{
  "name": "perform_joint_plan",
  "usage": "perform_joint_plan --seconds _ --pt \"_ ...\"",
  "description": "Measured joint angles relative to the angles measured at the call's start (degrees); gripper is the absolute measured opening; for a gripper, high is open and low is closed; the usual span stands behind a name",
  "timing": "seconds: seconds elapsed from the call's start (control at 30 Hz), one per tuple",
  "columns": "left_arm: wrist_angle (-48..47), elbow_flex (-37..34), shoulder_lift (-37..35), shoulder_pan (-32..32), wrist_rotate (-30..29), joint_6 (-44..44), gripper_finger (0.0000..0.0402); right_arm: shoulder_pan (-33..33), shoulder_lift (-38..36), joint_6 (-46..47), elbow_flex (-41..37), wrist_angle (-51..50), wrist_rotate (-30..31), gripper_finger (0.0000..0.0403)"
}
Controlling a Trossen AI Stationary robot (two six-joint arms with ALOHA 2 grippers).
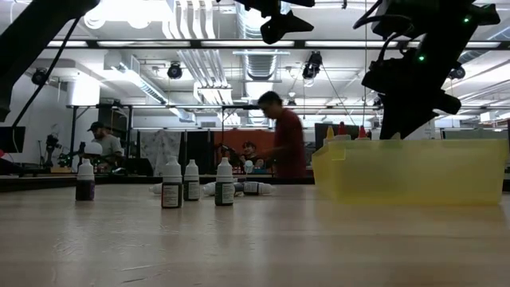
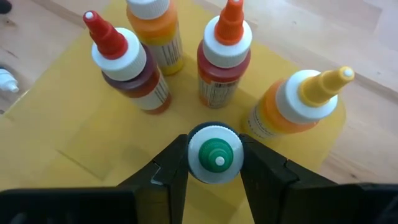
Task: Pick & Place food coloring
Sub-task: Put the big green food coloring bottle into the yellow bin, then put the top small red food coloring bottle into the yellow bin
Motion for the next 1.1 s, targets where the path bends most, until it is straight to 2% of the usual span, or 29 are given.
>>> perform_joint_plan --seconds 0.3,0.63,1.1 --pt "-0.01 0.00 0.00 -0.01 0.02 0.00 0.0232 -0.37 0.00 0.29 0.00 0.00 0.31 0.0142" --pt "-0.01 0.00 0.00 0.00 0.04 0.04 0.0232 -0.49 -0.03 0.89 0.01 0.01 3.23 0.0167" --pt "-0.02 0.00 -0.10 0.01 0.04 0.04 0.0232 -0.71 -0.11 -4.16 4.87 -0.19 3.23 0.0234"
